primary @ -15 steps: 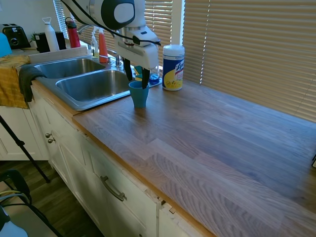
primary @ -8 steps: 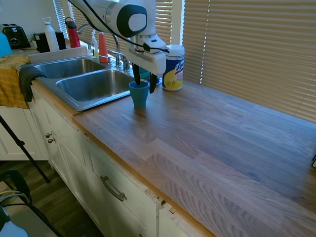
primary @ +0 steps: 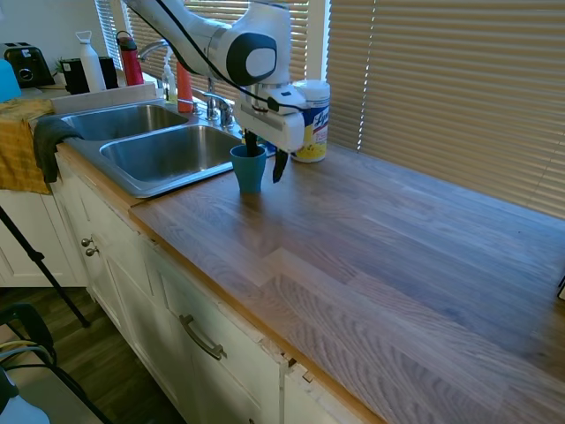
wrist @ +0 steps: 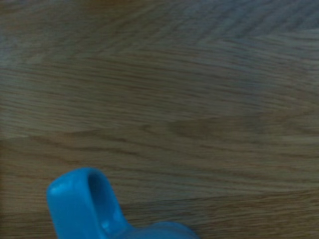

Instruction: Put the mug in the sink

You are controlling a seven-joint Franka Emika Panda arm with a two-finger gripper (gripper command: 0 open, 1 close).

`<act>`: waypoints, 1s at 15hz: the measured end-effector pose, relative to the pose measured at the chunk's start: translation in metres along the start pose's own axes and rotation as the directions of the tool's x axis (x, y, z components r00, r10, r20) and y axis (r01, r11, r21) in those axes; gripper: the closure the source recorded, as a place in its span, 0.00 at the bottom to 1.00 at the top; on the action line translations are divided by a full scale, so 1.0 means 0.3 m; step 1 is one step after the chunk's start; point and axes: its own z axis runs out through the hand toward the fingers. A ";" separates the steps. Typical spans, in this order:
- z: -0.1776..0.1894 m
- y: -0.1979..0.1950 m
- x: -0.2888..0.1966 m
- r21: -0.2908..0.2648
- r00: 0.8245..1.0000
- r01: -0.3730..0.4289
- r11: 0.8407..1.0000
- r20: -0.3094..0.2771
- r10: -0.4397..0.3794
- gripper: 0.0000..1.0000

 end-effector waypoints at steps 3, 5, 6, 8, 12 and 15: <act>0.035 0.007 0.018 -0.004 1.000 -0.003 1.000 0.011 0.003 1.00; 0.049 0.010 0.025 -0.005 1.000 0.000 1.000 0.016 0.000 1.00; 0.053 0.010 0.024 -0.006 1.000 0.002 1.000 0.019 -0.002 1.00; 0.059 0.009 0.022 -0.007 1.000 0.004 1.000 0.022 -0.004 1.00; 0.061 0.009 0.022 0.000 1.000 0.004 1.000 0.031 -0.004 1.00; 0.060 0.007 0.020 0.002 0.999 0.019 1.000 0.032 -0.019 1.00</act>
